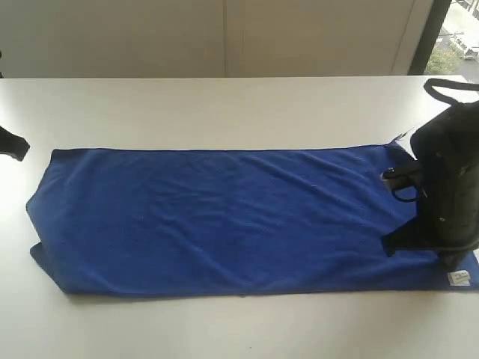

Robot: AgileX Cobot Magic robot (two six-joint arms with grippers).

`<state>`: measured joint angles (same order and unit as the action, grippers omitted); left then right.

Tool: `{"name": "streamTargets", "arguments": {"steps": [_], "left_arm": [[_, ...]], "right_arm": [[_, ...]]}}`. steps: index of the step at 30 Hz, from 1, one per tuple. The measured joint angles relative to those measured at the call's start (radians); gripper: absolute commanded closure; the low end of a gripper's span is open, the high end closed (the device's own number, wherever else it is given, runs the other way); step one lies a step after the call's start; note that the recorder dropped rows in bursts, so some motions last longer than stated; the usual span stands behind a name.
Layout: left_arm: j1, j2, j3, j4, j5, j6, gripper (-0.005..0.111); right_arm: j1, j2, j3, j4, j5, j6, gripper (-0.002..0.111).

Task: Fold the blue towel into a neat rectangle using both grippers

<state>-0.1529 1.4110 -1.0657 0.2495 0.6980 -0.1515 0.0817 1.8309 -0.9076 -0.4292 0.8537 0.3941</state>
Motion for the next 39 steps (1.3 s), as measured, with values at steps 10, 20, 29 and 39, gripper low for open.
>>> {"name": "streamTargets", "arguments": {"steps": [10, 20, 29, 39], "left_arm": [[0.0, 0.01, 0.004, -0.215, 0.096, 0.226, 0.107], [0.0, 0.15, 0.104, -0.25, 0.068, 0.232, 0.107], [0.0, 0.248, 0.105, -0.168, 0.018, 0.127, 0.066], [0.0, 0.292, 0.105, -0.164, -0.056, 0.125, 0.061]], "right_arm": [[0.032, -0.188, -0.02, 0.098, -0.04, -0.037, 0.108], [0.093, -0.287, -0.023, 0.142, -0.073, -0.073, 0.108], [0.097, -0.271, -0.023, 0.142, -0.085, -0.074, 0.108], [0.097, -0.271, -0.023, 0.142, -0.092, -0.076, 0.108]]}}
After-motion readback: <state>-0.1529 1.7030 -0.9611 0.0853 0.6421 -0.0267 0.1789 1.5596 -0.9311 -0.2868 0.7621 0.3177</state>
